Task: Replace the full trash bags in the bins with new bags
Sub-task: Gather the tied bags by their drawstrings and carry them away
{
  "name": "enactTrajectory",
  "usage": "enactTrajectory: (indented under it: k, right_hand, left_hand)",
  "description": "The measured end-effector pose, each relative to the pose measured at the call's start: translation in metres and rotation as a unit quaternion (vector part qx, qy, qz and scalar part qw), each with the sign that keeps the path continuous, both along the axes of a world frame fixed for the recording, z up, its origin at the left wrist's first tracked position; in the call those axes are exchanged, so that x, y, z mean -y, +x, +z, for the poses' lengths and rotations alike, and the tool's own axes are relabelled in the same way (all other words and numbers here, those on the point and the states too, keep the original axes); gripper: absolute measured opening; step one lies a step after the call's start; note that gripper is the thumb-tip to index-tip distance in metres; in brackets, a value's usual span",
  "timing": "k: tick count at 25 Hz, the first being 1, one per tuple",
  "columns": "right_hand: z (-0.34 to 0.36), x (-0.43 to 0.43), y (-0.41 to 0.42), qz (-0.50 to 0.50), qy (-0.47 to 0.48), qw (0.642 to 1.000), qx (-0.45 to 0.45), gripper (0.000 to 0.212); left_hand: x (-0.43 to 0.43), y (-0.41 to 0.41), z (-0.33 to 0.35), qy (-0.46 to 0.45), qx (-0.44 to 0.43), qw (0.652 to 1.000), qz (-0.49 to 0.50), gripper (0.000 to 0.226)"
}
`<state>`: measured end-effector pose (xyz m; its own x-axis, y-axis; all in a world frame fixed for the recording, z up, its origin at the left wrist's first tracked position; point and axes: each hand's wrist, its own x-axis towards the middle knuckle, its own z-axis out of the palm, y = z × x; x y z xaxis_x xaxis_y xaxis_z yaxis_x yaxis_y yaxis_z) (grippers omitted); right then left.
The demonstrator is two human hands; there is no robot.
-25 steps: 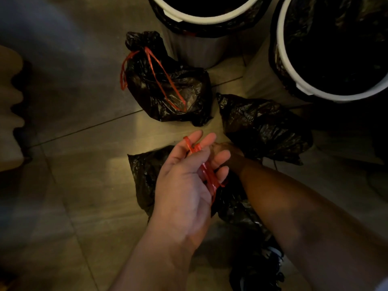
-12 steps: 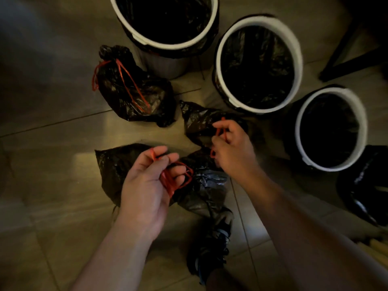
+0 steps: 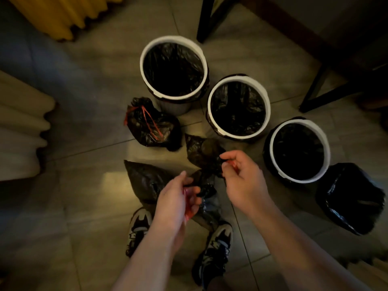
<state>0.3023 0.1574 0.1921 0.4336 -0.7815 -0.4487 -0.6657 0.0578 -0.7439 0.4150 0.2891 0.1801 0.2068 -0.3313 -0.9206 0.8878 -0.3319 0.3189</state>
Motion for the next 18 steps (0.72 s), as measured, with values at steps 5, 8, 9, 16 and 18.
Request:
enactTrajectory:
  k: [5,8,9,16,18]
  right_hand:
    - [0.043,-0.027,-0.003,0.083,0.042,0.996,-0.01,0.051]
    - [0.072,-0.037,-0.001,0.118,0.055,0.991,-0.016,0.058]
    - [0.081,-0.039,-0.001,0.125,0.056,0.99,-0.021,0.057]
    - [0.123,-0.083,0.017,0.24,0.017,0.971,-0.013,0.04]
    - [0.124,-0.099,0.021,0.232,0.024,0.972,-0.004,0.04]
  left_hand:
    - [-0.003,-0.01,0.061,-0.057,-0.015,0.998,0.01,0.073]
    - [0.011,-0.009,0.088,-0.054,0.003,0.999,-0.01,0.079]
    - [0.015,-0.009,0.095,-0.047,0.008,0.999,-0.013,0.08]
    - [-0.012,0.007,0.11,-0.037,0.001,0.995,0.088,0.083]
    - [-0.026,0.014,0.11,-0.037,0.0,0.993,0.109,0.08]
